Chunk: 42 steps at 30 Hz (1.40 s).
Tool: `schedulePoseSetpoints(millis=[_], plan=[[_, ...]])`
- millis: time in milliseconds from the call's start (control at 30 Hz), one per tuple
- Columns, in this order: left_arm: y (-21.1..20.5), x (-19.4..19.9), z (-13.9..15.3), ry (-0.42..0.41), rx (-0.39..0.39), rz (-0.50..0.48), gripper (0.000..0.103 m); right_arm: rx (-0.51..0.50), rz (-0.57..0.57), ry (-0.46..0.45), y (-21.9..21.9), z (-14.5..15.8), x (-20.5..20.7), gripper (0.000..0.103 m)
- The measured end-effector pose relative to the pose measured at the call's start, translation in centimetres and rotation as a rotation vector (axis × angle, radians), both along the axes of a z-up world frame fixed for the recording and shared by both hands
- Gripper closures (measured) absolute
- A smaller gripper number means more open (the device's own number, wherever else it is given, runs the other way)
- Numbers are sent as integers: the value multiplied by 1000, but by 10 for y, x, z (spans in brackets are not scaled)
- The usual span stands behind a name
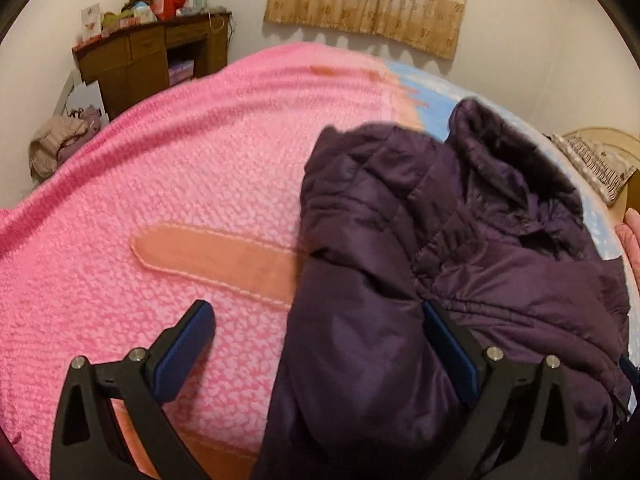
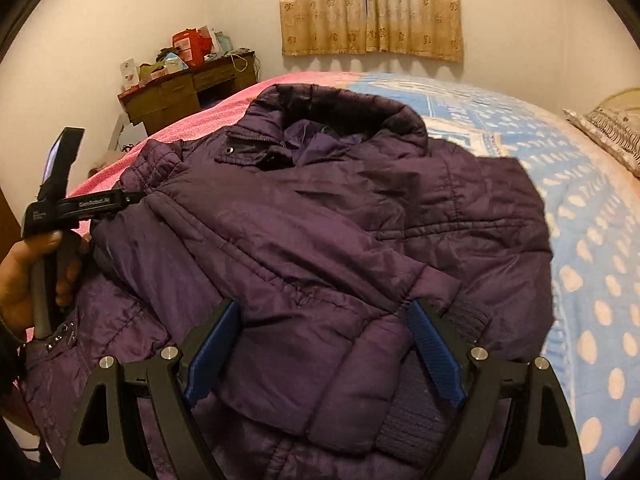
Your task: Fold large clothes
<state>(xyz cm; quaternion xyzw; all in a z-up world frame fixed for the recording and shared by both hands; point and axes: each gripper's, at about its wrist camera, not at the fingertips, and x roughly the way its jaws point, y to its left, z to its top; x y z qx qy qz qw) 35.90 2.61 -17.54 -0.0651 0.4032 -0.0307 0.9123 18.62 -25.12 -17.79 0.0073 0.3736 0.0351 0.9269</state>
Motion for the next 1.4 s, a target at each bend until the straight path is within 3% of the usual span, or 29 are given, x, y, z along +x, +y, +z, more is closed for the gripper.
schedulePoseSetpoints(millis=[100, 233, 300, 367, 467, 500, 600, 800, 1067, 1200, 1300, 1400], plan=[[-3, -28, 32, -139, 37, 23, 0, 4, -59, -80, -4, 32, -17, 17], [-10, -36, 63, -226, 22, 67, 0, 48, 68, -141, 17, 61, -30, 17], [-19, -26, 64, -216, 14, 62, 0, 83, 136, -96, 27, 55, -24, 17], [-29, -12, 56, -186, 53, 52, 0, 75, 135, -35, 32, 38, -11, 19], [-30, 12, 27, -81, 173, 88, 0, 76, 44, 28, 15, 18, 6, 48], [-28, 17, 16, -47, 199, 93, 0, 93, 18, 37, 7, 14, 8, 50], [-18, 14, -9, -4, 157, 66, 0, 78, 29, 96, 0, -1, 18, 51], [-11, 14, -11, 20, 115, 66, 0, -10, 55, 102, 14, -23, 29, 50], [-10, 17, -15, 43, 64, 55, 0, -7, 53, 90, 14, -26, 29, 50], [0, 8, -4, 45, -3, 73, 0, -20, 59, 91, 16, -24, 27, 49], [-3, -20, 21, -18, -23, 106, 0, -27, 53, 89, 17, -6, 21, 49], [-30, -50, 45, -119, -1, 32, 0, 22, 29, -16, 13, 22, 5, 43]])
